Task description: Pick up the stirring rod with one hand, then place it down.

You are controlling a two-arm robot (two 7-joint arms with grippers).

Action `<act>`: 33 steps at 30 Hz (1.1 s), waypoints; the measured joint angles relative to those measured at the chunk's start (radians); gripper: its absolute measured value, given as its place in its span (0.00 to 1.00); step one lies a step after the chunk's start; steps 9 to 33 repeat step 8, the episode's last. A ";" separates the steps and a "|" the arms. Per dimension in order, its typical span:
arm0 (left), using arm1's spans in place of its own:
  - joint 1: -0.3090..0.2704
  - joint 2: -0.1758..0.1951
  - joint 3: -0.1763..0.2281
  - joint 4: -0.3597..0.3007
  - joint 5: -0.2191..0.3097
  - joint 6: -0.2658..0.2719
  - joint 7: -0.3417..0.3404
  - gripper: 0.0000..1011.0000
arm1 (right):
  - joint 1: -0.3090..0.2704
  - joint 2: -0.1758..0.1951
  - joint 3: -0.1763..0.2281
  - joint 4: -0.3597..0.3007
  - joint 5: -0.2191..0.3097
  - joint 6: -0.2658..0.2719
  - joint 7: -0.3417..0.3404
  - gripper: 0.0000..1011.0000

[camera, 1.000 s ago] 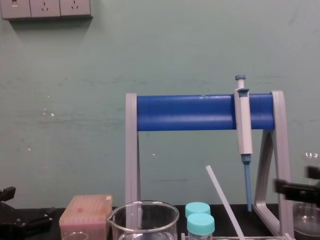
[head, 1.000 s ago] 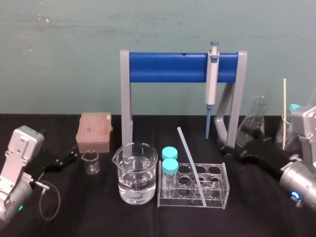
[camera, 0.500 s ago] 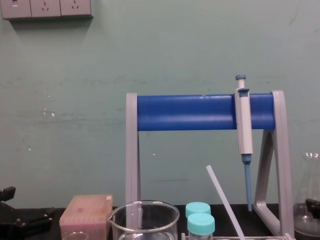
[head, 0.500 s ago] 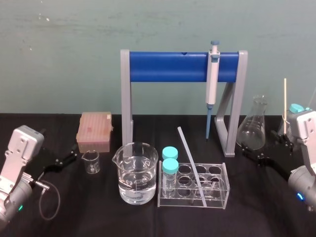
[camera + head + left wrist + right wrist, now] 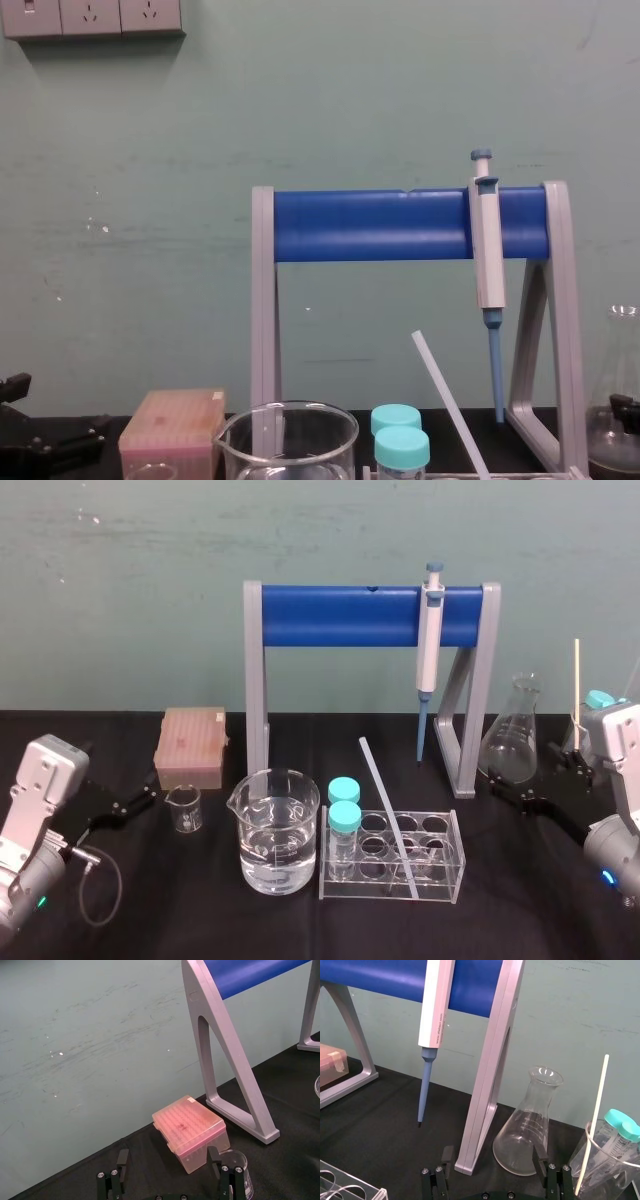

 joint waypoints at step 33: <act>0.000 0.000 0.000 0.000 0.000 0.000 0.000 0.99 | -0.001 0.001 0.000 -0.001 0.002 -0.002 0.002 0.99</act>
